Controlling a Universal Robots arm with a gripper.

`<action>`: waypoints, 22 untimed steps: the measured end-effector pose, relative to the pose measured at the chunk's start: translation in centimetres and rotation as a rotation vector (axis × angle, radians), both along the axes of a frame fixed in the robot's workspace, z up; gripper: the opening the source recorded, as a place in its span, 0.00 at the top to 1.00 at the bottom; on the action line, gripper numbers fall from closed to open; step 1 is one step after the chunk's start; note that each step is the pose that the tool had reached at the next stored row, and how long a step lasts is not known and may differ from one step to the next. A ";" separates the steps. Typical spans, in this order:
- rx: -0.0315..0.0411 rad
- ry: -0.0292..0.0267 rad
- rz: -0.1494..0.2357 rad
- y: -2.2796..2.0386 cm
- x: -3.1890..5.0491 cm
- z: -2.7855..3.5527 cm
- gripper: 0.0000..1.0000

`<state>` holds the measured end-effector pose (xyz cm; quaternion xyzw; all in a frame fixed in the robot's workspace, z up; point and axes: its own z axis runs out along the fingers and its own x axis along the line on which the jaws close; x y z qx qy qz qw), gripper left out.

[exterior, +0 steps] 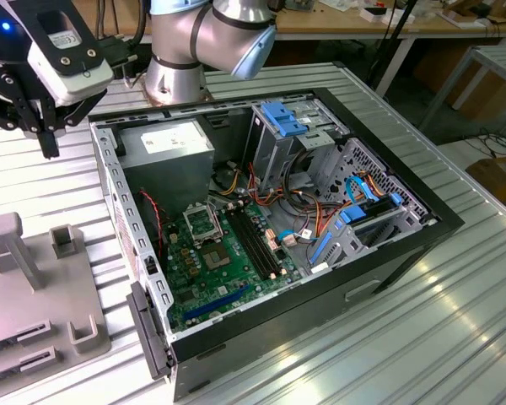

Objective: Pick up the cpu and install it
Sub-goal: 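Reach for the cpu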

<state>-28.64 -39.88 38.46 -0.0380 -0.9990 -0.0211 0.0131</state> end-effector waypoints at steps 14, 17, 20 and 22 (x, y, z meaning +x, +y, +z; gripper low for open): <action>-0.0001 0.0015 0.000 0.00 -1.19 -0.06 0.89; 0.0000 0.0018 0.000 0.00 -1.45 -0.07 0.89; 0.0000 0.0022 0.000 0.00 -1.72 -0.09 0.89; 0.0000 0.0025 0.000 0.00 -1.91 -0.09 0.89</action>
